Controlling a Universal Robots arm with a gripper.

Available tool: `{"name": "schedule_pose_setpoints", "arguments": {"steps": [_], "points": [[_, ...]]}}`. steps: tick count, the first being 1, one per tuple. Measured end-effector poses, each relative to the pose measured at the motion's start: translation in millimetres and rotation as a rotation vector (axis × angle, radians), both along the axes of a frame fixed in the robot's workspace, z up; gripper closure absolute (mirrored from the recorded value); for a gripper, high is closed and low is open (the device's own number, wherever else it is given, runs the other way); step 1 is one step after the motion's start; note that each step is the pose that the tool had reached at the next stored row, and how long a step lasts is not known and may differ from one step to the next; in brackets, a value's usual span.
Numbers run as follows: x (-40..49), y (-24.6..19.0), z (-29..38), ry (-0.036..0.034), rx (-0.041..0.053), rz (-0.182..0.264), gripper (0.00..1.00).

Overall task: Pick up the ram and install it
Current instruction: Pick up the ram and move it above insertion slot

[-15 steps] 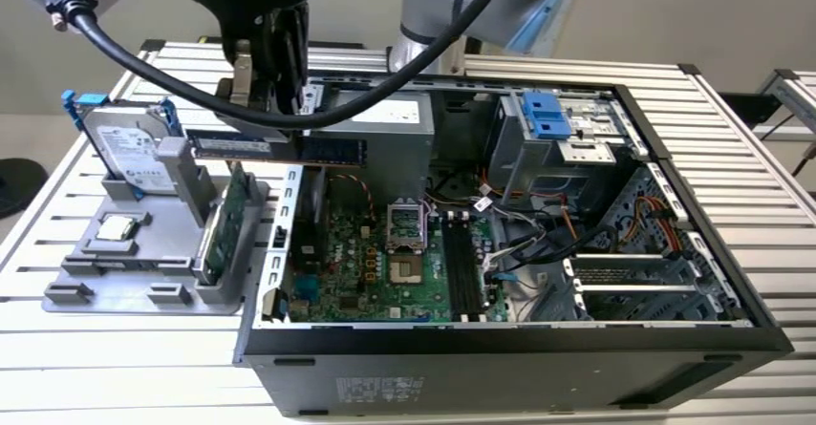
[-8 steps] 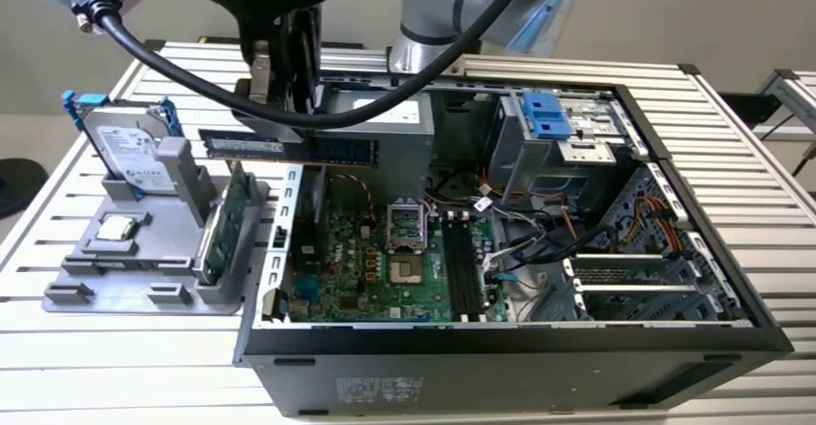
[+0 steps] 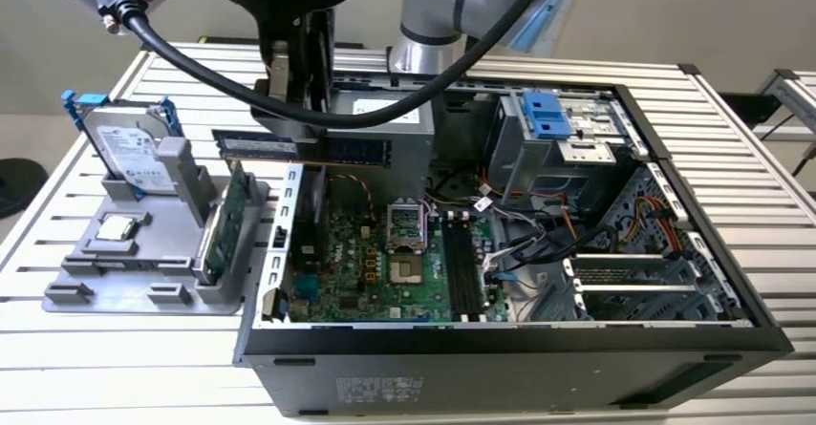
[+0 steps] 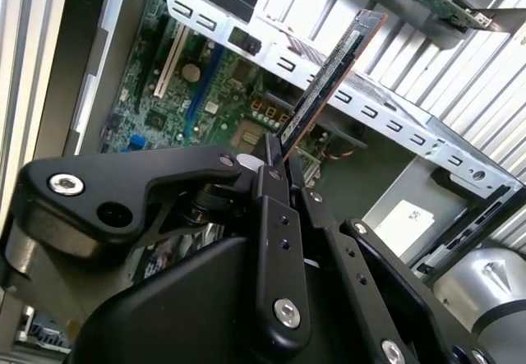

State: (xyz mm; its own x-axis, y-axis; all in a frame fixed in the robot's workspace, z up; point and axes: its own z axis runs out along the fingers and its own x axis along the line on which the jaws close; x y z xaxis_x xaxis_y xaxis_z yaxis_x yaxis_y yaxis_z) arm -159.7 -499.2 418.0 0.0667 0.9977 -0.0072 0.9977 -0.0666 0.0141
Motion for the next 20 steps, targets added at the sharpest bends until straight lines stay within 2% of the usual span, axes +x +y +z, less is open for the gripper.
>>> {"name": "schedule_pose_setpoints", "arguments": {"steps": [9,20], "points": [[12.3,0.0,0.0,0.0,0.0,0.0,1.0],[32.0,0.0,0.0,0.0,0.0001,0.0,1.0]]}}
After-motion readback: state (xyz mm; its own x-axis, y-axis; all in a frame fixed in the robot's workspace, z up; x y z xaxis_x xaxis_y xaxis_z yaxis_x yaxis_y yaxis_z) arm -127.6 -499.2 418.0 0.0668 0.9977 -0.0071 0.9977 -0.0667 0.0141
